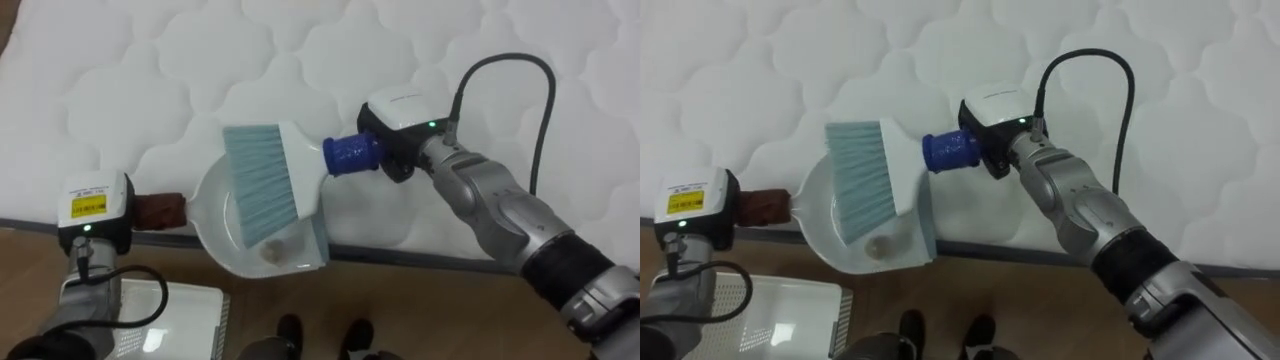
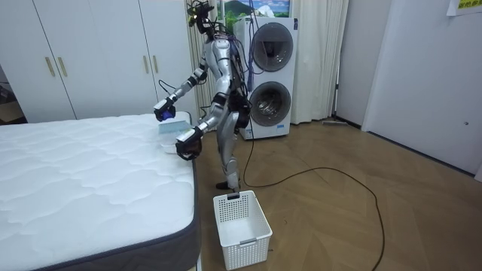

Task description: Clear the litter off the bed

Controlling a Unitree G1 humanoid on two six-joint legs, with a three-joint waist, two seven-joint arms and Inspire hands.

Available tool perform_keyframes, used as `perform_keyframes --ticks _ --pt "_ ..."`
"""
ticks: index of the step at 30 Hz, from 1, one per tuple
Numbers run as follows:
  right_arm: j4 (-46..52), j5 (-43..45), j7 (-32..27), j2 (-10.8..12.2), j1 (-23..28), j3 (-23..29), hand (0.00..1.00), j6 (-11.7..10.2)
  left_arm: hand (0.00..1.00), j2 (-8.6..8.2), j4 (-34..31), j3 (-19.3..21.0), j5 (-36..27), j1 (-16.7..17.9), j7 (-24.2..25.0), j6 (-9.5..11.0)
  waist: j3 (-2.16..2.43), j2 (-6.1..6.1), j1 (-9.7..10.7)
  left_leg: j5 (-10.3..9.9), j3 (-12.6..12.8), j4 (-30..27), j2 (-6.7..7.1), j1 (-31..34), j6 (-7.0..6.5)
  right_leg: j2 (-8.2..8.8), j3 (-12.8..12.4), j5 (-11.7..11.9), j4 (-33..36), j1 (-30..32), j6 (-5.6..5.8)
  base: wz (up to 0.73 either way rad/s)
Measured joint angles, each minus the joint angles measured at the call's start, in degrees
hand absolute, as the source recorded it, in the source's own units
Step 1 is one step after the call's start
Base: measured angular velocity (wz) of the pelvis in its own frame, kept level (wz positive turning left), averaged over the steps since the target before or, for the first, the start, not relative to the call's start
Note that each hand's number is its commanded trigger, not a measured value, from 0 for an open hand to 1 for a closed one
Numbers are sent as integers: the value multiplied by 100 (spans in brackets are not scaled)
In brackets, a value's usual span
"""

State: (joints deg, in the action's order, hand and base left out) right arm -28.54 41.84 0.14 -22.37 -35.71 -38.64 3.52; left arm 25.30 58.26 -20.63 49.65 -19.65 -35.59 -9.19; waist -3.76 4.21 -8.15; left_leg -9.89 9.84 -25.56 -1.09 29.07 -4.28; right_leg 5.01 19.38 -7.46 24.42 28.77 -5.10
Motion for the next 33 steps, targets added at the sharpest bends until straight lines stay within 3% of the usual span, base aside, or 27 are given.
perform_keyframes --ticks 18,24,33 --pt "5 -331 -22 -7 0 1 100 -118 100 2 31 2 -57 42 -3 24 3 4 13 1 23 5 1 -29 0 7 -34 -10 49 6 0 0" --pt "-8 -467 -282 -84 89 15 100 -280 100 4 171 9 -68 58 -21 106 4 6 75 2 32 -9 0 -63 -2 10 -44 -11 60 -28 2 -1" --pt "-742 -1046 -806 -137 338 788 100 -387 100 -9 240 33 -64 129 -184 212 9 13 207 1 44 45 67 -320 -4 93 -74 -152 136 -213 31 2"
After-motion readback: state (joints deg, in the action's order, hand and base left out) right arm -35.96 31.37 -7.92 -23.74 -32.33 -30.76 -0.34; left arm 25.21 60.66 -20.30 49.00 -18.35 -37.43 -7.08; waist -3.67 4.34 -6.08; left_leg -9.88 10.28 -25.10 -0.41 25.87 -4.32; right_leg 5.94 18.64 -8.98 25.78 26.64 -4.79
